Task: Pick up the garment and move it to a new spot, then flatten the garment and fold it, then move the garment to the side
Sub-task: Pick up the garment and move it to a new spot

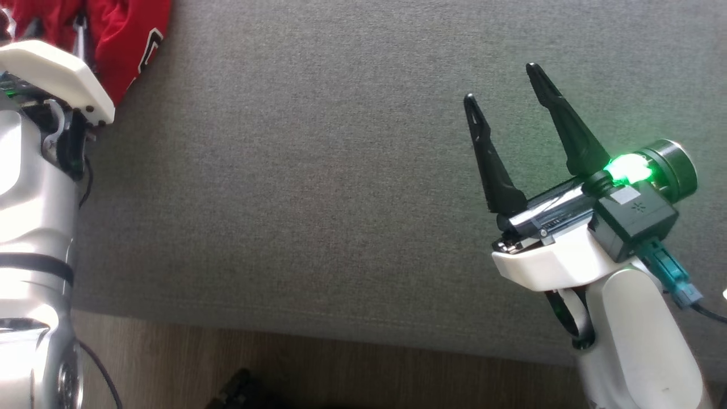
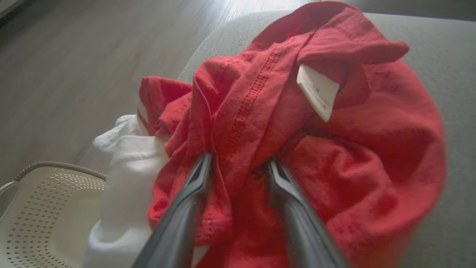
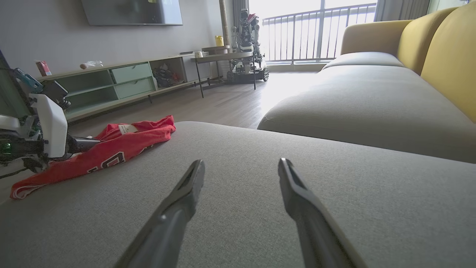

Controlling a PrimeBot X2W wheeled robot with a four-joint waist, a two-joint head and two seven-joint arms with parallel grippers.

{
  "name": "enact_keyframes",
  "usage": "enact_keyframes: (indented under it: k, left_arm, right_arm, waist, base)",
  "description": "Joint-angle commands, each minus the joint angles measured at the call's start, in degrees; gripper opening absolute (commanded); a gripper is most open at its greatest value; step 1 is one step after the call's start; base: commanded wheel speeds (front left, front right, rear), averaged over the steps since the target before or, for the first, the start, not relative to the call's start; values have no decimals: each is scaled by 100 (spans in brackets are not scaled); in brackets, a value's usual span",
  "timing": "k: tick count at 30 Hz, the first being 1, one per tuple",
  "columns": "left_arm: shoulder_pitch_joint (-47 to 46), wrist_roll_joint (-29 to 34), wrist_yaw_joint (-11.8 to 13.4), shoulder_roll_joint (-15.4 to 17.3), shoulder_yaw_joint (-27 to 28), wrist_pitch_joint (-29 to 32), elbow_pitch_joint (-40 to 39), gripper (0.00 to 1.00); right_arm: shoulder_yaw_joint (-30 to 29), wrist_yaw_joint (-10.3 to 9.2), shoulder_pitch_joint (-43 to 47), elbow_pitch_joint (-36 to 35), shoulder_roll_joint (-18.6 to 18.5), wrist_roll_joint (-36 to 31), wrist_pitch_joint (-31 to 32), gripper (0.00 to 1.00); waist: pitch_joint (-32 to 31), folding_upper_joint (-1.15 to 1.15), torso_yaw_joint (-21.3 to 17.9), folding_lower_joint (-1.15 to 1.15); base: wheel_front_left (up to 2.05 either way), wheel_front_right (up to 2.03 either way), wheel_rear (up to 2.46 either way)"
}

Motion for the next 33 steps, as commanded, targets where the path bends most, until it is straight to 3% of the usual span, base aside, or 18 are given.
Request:
enact_keyframes:
  k: [1,9,14,27,33]
  left_arm:
    - [-126,-24,4,377,51,-8,-21,0]
    - [-243,-41,-81,440,-91,-664,210,0]
    - [-181,-94,-31,488,2,-880,-169,0]
    - [1310,-95,36,485,474,-893,-3270,0]
    - [1882,-307,81,191,555,-891,-4396,0]
  right_arm:
    - [168,-2,-47,-204,75,24,-47,100]
    - [167,-2,-1,-39,75,116,-150,100]
    - [189,-2,35,154,75,238,-256,100]
    - [175,-2,376,746,75,949,-651,100]
    - [79,-2,567,830,75,1113,-717,100]
  waist:
    - [-33,0,-29,-1]
    - [-329,0,27,-1]
    - [-739,0,122,-1]
    - [-2131,0,-49,-1]
    - [-2412,0,-275,-1]
  base:
    - [0,0,0]
    - [0,0,0]
    - [0,0,0]
    - [0,0,0]
    - [0,0,0]
